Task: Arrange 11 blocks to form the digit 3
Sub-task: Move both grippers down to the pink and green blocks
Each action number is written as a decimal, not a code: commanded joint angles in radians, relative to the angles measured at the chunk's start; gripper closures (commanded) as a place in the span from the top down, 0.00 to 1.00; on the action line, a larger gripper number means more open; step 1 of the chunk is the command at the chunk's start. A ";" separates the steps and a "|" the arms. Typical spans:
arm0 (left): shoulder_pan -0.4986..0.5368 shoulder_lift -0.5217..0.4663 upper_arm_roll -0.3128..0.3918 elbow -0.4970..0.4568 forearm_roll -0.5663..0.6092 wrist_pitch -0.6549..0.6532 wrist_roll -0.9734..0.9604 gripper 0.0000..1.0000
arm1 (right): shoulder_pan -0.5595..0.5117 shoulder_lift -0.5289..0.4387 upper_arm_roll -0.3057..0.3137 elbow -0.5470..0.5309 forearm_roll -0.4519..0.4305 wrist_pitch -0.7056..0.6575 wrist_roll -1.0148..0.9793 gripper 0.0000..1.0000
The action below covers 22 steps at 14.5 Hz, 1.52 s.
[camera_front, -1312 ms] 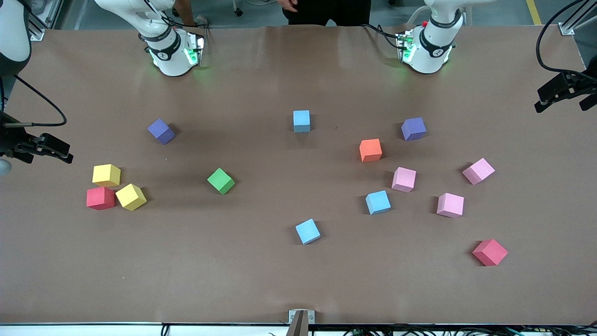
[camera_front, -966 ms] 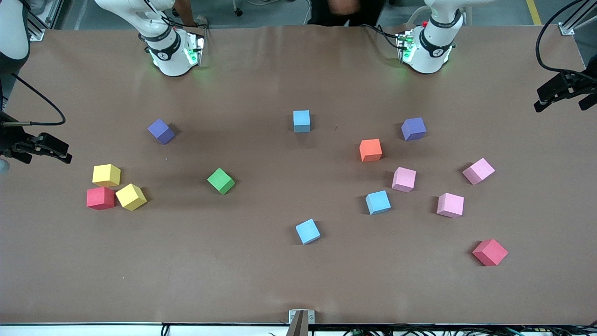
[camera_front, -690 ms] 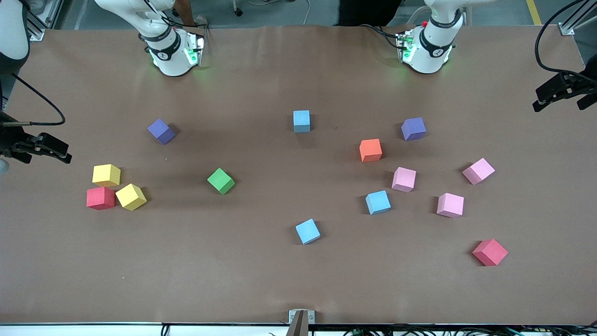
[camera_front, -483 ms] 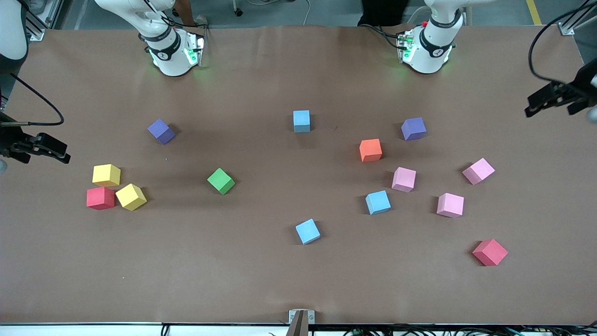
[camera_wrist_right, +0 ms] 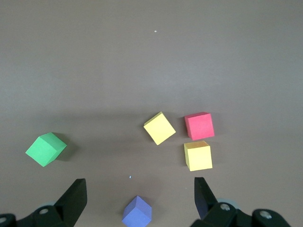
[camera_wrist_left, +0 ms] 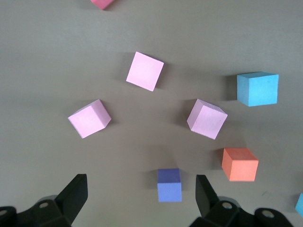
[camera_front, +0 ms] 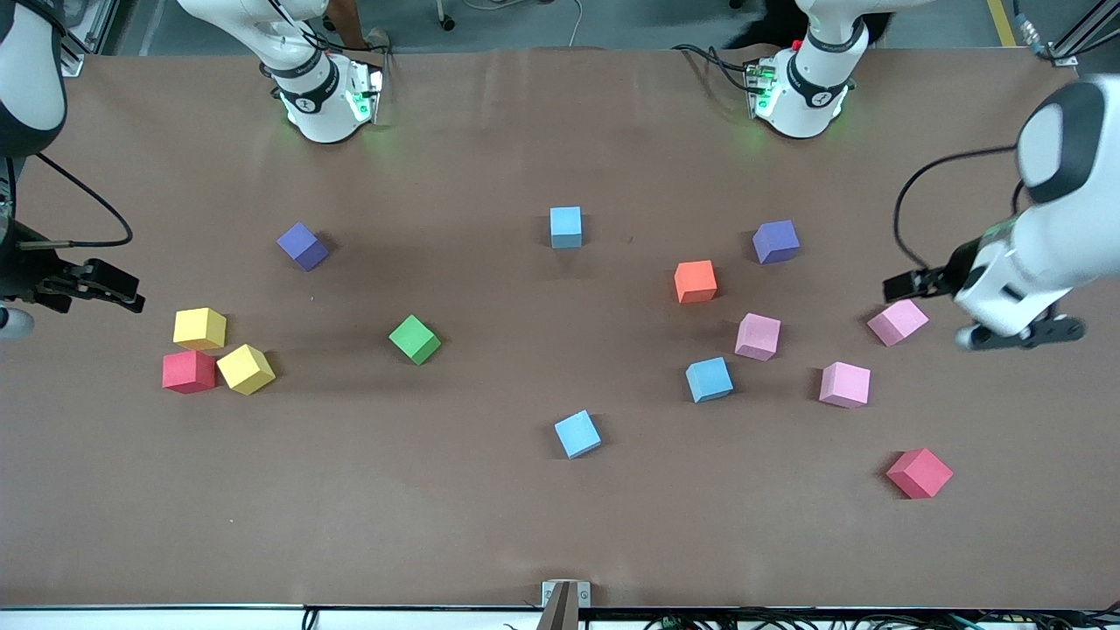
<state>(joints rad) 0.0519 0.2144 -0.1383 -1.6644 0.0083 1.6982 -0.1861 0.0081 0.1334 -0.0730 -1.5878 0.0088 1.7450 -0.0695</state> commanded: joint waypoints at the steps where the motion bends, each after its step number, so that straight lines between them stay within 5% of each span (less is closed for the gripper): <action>1: -0.006 0.040 0.000 0.009 -0.002 0.023 -0.032 1.00 | 0.076 0.057 0.004 0.011 0.019 0.017 0.010 1.00; 12: -0.050 0.203 -0.001 -0.084 0.036 0.279 -0.125 1.00 | 0.251 0.253 0.004 -0.024 0.011 0.139 0.166 1.00; 16: -0.093 0.211 -0.009 -0.142 0.045 0.334 -0.211 1.00 | 0.269 0.282 0.004 -0.029 0.016 0.134 0.385 1.00; 22: -0.090 0.180 -0.132 -0.303 0.156 0.529 -0.259 1.00 | 0.319 0.295 0.005 -0.083 0.025 0.165 0.822 1.00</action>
<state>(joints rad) -0.0439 0.4466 -0.2511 -1.8678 0.1356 2.1507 -0.4319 0.3259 0.4395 -0.0622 -1.6459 0.0195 1.8954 0.6447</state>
